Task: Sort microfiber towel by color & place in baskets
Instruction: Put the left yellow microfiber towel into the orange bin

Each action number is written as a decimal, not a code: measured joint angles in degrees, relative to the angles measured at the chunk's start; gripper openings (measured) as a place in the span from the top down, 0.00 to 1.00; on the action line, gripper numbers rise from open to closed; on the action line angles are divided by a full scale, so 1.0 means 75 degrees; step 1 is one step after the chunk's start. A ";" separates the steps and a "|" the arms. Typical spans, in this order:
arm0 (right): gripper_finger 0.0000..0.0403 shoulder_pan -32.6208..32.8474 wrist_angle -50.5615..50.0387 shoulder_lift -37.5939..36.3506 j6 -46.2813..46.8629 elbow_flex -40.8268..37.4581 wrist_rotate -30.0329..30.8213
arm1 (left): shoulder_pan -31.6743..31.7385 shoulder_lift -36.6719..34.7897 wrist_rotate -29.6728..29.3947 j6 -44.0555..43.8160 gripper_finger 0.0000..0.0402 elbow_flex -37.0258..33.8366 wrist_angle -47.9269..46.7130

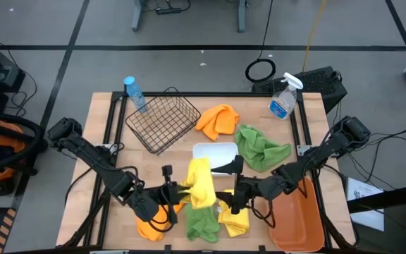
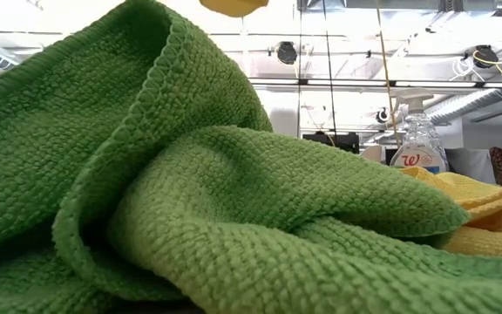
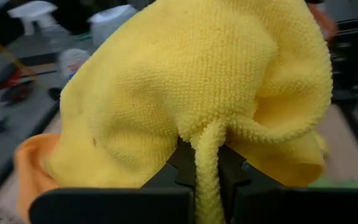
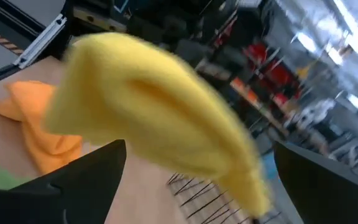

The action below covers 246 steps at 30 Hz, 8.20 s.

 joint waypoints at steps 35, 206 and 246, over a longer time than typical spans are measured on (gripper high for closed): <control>0.02 -0.0284 0.2272 0.1102 0.2110 0.0009 -0.2527 | 0.0316 0.0044 0.0303 0.1781 0.95 0.0000 0.1951; 0.47 0.3034 -1.1136 0.0164 1.4880 0.0561 -0.5742 | 0.0545 0.0475 -0.0099 -0.1574 0.28 -0.0361 -0.0834; 0.22 0.3112 -1.1688 0.0153 1.4379 0.0966 -0.6609 | 0.0545 0.0481 -0.0033 -0.1621 0.28 -0.0361 -0.0788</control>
